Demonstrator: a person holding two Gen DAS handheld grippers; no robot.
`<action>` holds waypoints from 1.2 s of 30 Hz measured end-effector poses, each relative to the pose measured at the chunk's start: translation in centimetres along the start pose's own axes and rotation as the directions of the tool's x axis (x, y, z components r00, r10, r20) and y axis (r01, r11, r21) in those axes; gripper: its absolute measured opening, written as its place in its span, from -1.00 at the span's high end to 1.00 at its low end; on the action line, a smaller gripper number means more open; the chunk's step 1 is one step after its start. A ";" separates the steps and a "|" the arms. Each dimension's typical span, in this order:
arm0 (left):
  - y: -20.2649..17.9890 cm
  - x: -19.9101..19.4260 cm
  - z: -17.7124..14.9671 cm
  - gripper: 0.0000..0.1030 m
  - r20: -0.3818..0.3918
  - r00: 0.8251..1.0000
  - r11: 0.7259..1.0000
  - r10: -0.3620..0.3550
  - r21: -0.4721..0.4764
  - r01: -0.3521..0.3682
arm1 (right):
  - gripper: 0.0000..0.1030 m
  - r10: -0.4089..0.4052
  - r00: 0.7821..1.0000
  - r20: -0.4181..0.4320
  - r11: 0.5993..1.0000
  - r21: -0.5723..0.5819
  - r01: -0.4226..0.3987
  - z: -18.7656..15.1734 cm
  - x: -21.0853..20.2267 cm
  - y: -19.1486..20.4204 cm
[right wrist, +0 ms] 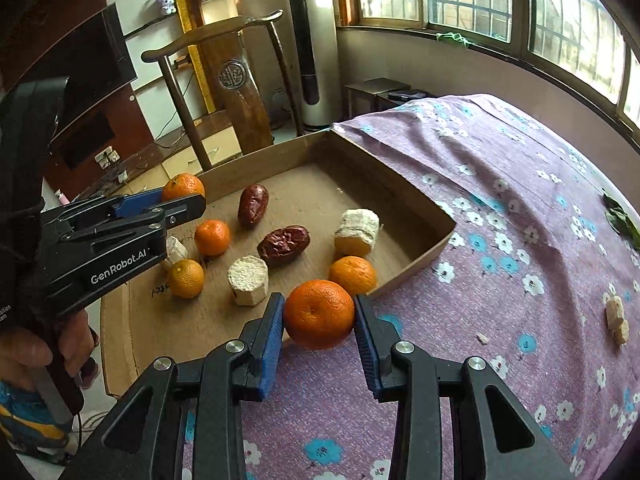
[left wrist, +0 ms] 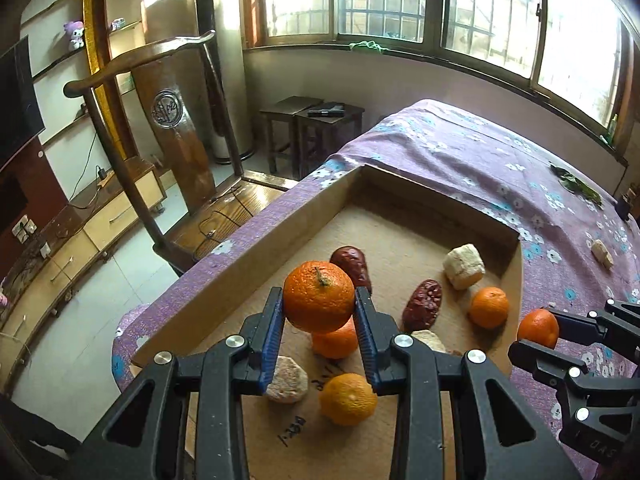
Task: Organize fruits
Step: 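Carry both oranges over the box with both tools, then open both tools to drop the oranges into the box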
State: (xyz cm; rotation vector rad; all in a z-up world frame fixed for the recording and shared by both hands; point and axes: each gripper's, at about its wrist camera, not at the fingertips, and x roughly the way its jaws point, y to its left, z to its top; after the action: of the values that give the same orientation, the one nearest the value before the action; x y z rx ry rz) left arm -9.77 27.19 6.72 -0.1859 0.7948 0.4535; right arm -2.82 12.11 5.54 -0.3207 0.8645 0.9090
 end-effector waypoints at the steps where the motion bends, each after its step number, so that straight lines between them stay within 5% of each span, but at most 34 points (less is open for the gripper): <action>1: 0.4 0.3 0.0 0.35 -0.007 1.000 1.000 0.004 -0.010 -0.004 | 0.26 0.005 1.000 -0.009 1.000 -0.010 -0.005 0.2 0.5 0.3; 22: 1.8 3.3 0.2 0.31 -0.096 0.995 0.999 0.025 -0.045 -0.030 | 0.25 0.042 0.997 -0.069 0.999 -0.015 -0.043 2.1 4.8 0.5; 27: 1.6 2.6 0.1 -0.19 -0.070 0.997 0.998 0.043 -0.040 -0.046 | 0.06 0.058 0.997 -0.049 0.998 -0.005 -0.058 1.7 4.0 0.5; 36: 1.0 1.0 -0.2 -0.44 -0.029 0.999 0.998 0.031 -0.048 -0.032 | 0.02 0.047 0.999 0.002 0.999 0.004 -0.047 0.5 0.8 0.3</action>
State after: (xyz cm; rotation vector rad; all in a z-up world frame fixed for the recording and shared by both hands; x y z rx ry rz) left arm -9.70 28.30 5.91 -0.2258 0.8153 0.5011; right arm -2.53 13.08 5.25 -0.2973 0.8750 0.9514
